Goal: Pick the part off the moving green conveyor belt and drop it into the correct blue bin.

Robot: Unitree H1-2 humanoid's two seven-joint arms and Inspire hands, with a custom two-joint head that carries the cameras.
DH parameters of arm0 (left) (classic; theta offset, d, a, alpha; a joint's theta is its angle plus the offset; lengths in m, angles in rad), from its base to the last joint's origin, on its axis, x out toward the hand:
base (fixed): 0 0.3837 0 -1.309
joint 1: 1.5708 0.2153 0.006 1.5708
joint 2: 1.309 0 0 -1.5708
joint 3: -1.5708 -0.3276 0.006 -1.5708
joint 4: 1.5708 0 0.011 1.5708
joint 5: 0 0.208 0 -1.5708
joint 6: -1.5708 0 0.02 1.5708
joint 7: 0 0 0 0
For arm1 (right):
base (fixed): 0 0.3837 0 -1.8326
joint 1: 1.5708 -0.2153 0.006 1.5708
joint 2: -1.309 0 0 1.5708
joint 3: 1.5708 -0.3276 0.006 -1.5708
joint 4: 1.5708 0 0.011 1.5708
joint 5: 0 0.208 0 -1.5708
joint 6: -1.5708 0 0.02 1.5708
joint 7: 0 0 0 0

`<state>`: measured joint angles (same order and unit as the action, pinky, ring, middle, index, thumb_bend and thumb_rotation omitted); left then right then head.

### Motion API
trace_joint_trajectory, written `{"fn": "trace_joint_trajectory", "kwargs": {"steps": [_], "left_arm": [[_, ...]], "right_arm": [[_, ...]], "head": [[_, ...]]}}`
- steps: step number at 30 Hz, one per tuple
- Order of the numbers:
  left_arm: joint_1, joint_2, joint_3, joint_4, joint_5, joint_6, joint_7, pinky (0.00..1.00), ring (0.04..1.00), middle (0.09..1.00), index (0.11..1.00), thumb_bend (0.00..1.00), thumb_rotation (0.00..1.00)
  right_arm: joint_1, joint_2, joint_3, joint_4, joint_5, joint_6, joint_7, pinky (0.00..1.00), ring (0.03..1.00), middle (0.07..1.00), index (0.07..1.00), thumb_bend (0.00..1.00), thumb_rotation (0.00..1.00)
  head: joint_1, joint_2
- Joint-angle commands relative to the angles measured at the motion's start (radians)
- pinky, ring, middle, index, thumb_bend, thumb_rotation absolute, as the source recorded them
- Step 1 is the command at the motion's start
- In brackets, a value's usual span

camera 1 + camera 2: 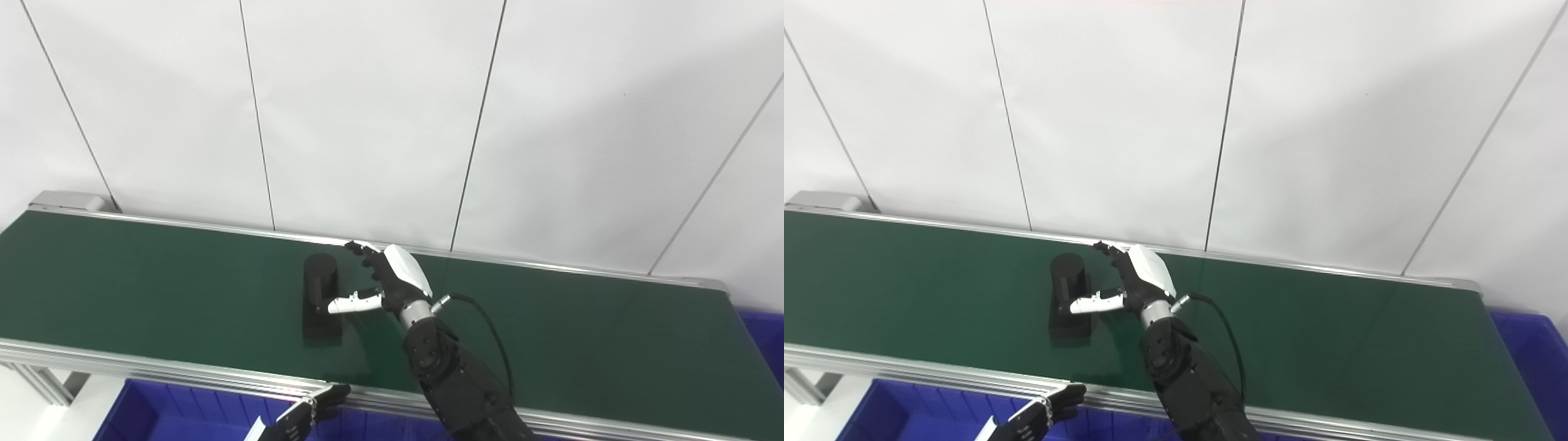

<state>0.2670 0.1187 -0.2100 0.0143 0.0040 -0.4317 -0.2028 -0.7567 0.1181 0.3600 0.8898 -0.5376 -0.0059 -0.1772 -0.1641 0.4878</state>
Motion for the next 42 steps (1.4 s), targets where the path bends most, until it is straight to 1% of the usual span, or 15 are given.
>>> {"fn": "trace_joint_trajectory", "kwargs": {"steps": [1, 11, 15, 19, 23, 24, 25, 26, 28, 30, 32, 33, 36, 40, 42], "left_arm": [[0.001, -0.002, -0.006, -0.036, 0.005, -0.038, 0.003, 0.84, 0.867, 0.865, 0.818, 0.95, 0.26], [0.01, 0.002, -0.023, -0.057, 0.027, -0.038, 0.028, 0.82, 0.861, 0.855, 0.808, 0.96, 0.28], [0.012, 0.005, -0.029, -0.063, 0.031, -0.038, 0.039, 0.82, 0.861, 0.855, 0.807, 0.95, 0.28], [0.016, 0.008, -0.031, -0.065, 0.017, -0.038, 0.033, 0.83, 0.868, 0.867, 0.814, 0.95, 0.28], [0.02, 0.007, -0.029, -0.069, 0.013, -0.038, 0.033, 0.84, 0.873, 0.87, 0.815, 0.95, 0.27], [0.021, 0.006, -0.028, -0.069, 0.01, -0.038, 0.031, 0.83, 0.871, 0.87, 0.814, 0.96, 0.27], [0.021, 0.005, -0.026, -0.069, 0.007, -0.038, 0.03, 0.83, 0.87, 0.87, 0.815, 0.96, 0.26], [0.022, 0.005, -0.025, -0.068, 0.006, -0.038, 0.03, 0.83, 0.87, 0.87, 0.814, 0.96, 0.26], [0.021, 0.004, -0.024, -0.069, 0.007, -0.038, 0.031, 0.82, 0.868, 0.869, 0.814, 0.97, 0.27], [0.019, 0.005, -0.024, -0.068, 0.012, -0.038, 0.033, 0.83, 0.869, 0.87, 0.815, 0.96, 0.27], [0.014, 0.007, -0.023, -0.064, 0.01, -0.038, 0.03, 0.83, 0.871, 0.873, 0.818, 0.96, 0.28], [0.013, 0.008, -0.023, -0.062, 0.008, -0.038, 0.028, 0.83, 0.874, 0.876, 0.82, 0.96, 0.27], [0.008, 0.008, -0.021, -0.059, 0.009, -0.038, 0.027, 0.83, 0.873, 0.874, 0.82, 0.96, 0.27], [0.001, 0.007, -0.019, -0.054, 0.006, -0.038, 0.023, 0.84, 0.875, 0.876, 0.819, 0.96, 0.27], [-0.002, 0.009, -0.019, -0.054, 0.014, -0.038, 0.027, 0.83, 0.873, 0.875, 0.821, 0.96, 0.28]], "right_arm": [[-0.076, 0.024, 0.012, 0.015, -0.002, -0.059, -0.031, 0.74, 0.838, 0.873, 0.861, 0.94, 0.39], [-0.148, 0.047, 0.056, 0.176, -0.011, -0.082, -0.076, 0.73, 0.835, 0.88, 0.855, 0.91, 0.36], [-0.168, 0.054, 0.076, 0.242, -0.011, -0.117, -0.098, 0.73, 0.83, 0.871, 0.842, 0.88, 0.34], [-0.175, 0.064, 0.084, 0.298, -0.006, -0.147, -0.122, 0.64, 0.788, 0.827, 0.789, 0.79, 0.27], [-0.173, 0.072, 0.09, 0.344, -0.007, -0.173, -0.165, 0.63, 0.761, 0.8, 0.746, 0.73, 0.21], [-0.172, 0.074, 0.091, 0.354, -0.006, -0.18, -0.179, 0.55, 0.669, 0.724, 0.71, 0.7, 0.16], [-0.171, 0.075, 0.093, 0.364, -0.007, -0.189, -0.197, 0.45, 0.559, 0.578, 0.621, 0.61, 0.08], [-0.169, 0.075, 0.098, 0.373, -0.013, -0.205, -0.225, 0.39, 0.486, 0.487, 0.565, 0.56, 0.04], [-0.164, 0.076, 0.109, 0.39, -0.026, -0.223, -0.286, 0.31, 0.4, 0.433, 0.539, 0.52, 0.01], [-0.16, 0.077, 0.116, 0.403, -0.03, -0.237, -0.337, 0.27, 0.362, 0.421, 0.535, 0.52, 0.0], [-0.154, 0.078, 0.116, 0.408, -0.031, -0.244, -0.383, 0.26, 0.357, 0.42, 0.534, 0.52, 0.0], [-0.153, 0.078, 0.116, 0.41, -0.032, -0.245, -0.4, 0.26, 0.339, 0.455, 0.509, 0.52, 0.0], [-0.147, 0.078, 0.112, 0.417, -0.033, -0.262, -0.464, 0.23, 0.299, 0.474, 0.493, 0.52, 0.0], [-0.143, 0.081, 0.103, 0.426, -0.026, -0.271, -0.527, 0.18, 0.247, 0.473, 0.49, 0.53, 0.0], [-0.142, 0.081, 0.101, 0.425, -0.024, -0.278, -0.548, 0.2, 0.255, 0.473, 0.491, 0.52, 0.0]], "head": [[0.002, 0.002], [0.008, 0.01], [0.006, 0.014], [0.001, 0.019], [0.002, 0.023], [0.002, 0.023], [0.002, 0.025], [0.002, 0.026], [0.0, 0.026], [-0.003, 0.025], [-0.002, 0.024], [-0.002, 0.024], [-0.003, 0.023], [-0.005, 0.022], [-0.006, 0.02]]}}
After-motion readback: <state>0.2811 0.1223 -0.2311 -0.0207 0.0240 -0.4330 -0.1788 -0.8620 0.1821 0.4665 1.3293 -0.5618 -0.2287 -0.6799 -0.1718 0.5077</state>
